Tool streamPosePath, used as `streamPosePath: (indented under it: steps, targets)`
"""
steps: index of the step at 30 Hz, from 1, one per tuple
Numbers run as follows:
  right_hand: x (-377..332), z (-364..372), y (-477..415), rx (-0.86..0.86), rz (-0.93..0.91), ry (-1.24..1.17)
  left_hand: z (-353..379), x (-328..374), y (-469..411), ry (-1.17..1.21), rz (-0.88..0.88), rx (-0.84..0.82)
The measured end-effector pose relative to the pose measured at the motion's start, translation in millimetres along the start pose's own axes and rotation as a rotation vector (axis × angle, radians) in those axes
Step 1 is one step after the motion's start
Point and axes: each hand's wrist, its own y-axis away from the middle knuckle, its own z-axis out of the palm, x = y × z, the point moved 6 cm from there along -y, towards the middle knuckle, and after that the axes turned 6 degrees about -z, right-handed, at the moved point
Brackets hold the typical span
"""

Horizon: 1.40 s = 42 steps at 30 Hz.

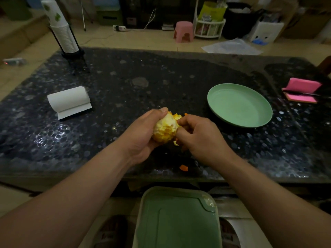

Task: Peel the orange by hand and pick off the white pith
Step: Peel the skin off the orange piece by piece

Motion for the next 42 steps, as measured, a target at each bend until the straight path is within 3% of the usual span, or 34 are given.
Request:
streamPosePath:
  steps: [10,14,25,28,30,33,38,42]
  targets:
    - [1,-2,-1,-0.07,0.031,-0.013,-4,0,3,-0.035,-0.013,-0.012]
    - [-1,-7,-2,-0.002,-0.018,0.073,1,-3,3,-0.029,-0.025,-0.023]
    - [4,-8,-5,-0.11,0.088,-0.416,3,5,12,0.117,-0.056,-0.111]
    - [1,-10,-3,-0.115,0.025,-0.174,4,9,11,0.037,-0.023,-0.09]
    - [-3,-11,-1,-0.012,-0.069,0.05,5,9,11,-0.051,-0.022,-0.051]
    - [-8,-11,0,0.092,-0.135,0.139,5,5,10,-0.085,-0.068,-0.052]
    - [-7,-12,-3,-0.013,-0.02,-0.105,1,5,15,0.023,-0.13,-0.072]
    - [9,-8,-7,-0.124,0.123,-0.452,1,1,15,0.126,-0.177,-0.107]
